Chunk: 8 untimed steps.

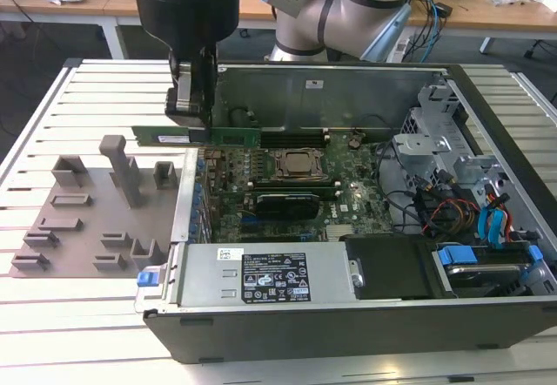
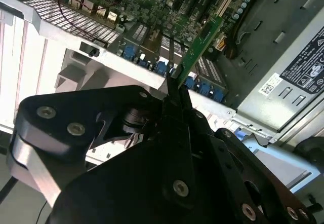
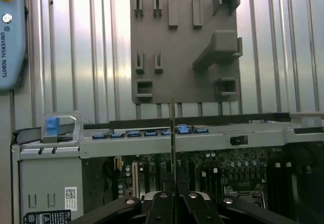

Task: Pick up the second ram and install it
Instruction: 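Pick up the second ram and move it above second insertion slot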

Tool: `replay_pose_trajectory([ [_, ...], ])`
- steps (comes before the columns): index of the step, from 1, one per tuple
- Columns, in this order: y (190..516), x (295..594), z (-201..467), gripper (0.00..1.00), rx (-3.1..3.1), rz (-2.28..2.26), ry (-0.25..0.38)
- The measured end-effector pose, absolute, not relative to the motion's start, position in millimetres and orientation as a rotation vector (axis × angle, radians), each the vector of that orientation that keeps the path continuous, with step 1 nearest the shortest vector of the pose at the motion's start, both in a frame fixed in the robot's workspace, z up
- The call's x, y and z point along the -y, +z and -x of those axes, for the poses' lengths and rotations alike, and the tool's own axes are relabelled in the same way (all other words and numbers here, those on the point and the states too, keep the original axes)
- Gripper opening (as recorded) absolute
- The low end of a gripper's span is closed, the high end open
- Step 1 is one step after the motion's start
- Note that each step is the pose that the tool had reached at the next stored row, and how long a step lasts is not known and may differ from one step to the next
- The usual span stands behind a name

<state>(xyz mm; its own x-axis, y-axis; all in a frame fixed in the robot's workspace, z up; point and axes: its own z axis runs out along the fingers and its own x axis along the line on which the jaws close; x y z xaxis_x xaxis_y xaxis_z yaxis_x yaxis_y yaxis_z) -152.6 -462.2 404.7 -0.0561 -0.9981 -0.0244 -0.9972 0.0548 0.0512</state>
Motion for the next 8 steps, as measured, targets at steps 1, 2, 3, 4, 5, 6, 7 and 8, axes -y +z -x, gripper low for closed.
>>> replay_pose_trajectory([
  [1,404.7,462.2,150.4,0.14,2.269,-2.146,-0.085],
  [2,404.7,462.2,149.0,0.14,2.268,-2.146,-0.085],
  [3,404.7,462.1,145.8,0.14,2.268,-2.145,-0.086],
  [4,404.7,462.0,142.3,0.14,2.267,-2.144,-0.087],
  [5,404.7,461.9,138.3,0.14,2.267,-2.144,-0.089],
  [6,404.7,461.7,135.6,0.14,2.266,-2.143,-0.090],
  [7,404.7,461.5,133.5,0.14,2.266,-2.143,-0.091],
  [8,404.7,460.9,129.3,0.14,2.265,-2.142,-0.092],
])
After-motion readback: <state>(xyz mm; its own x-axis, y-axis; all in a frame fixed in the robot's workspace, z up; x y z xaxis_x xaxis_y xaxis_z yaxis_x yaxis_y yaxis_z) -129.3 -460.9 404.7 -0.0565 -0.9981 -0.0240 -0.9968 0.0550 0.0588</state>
